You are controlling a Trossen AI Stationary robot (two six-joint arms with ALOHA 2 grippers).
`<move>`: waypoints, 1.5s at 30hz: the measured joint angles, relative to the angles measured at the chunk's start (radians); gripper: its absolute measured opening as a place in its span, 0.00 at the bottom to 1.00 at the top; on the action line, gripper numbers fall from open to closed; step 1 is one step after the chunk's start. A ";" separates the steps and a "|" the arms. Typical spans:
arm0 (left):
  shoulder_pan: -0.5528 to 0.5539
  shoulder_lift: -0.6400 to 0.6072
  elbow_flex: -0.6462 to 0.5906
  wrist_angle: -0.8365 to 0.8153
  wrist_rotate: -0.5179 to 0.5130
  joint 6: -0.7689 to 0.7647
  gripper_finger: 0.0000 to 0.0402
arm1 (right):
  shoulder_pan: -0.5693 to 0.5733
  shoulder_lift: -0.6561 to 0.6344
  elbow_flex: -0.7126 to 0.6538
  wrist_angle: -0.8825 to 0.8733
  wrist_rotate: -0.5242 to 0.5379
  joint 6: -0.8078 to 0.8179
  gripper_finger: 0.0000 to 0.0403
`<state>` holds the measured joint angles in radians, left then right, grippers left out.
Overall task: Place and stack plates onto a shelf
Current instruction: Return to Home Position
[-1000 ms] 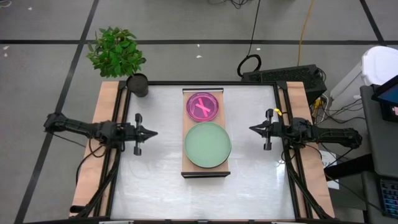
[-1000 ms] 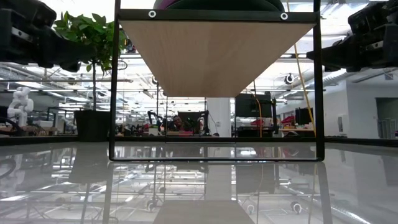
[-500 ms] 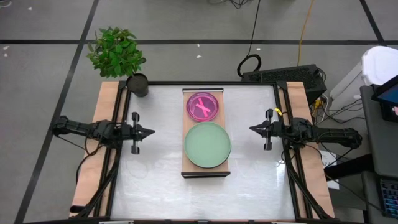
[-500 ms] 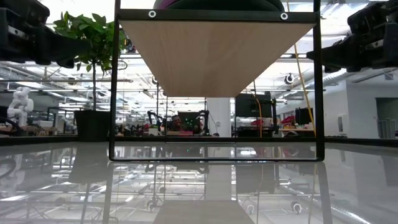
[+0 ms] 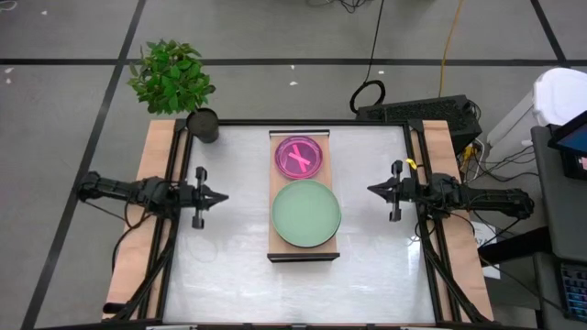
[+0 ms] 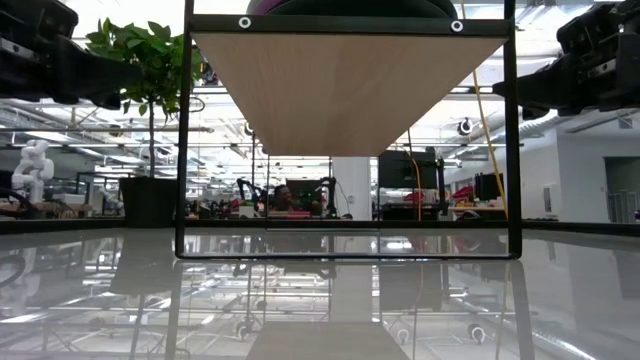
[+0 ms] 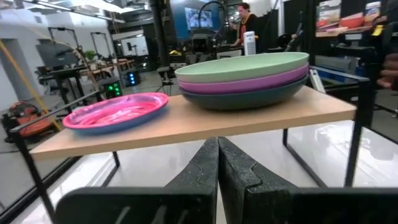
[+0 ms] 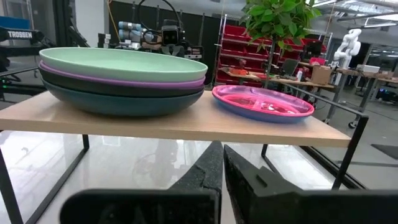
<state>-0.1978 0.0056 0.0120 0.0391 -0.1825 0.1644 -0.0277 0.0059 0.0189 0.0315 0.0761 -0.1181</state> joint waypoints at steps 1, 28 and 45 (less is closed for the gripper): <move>0.006 0.000 0.000 0.000 0.000 -0.001 0.01 | 0.000 0.000 0.000 0.003 0.001 0.000 0.00; 0.148 0.001 -0.001 -0.015 0.084 0.017 0.01 | 0.000 0.000 0.000 0.008 0.001 -0.002 0.00; 0.153 0.001 -0.003 0.011 0.077 0.011 0.01 | 0.000 0.000 0.000 0.008 0.001 -0.002 0.00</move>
<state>-0.0452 0.0063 0.0090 0.0501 -0.1055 0.1749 -0.0277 0.0059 0.0189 0.0399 0.0772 -0.1198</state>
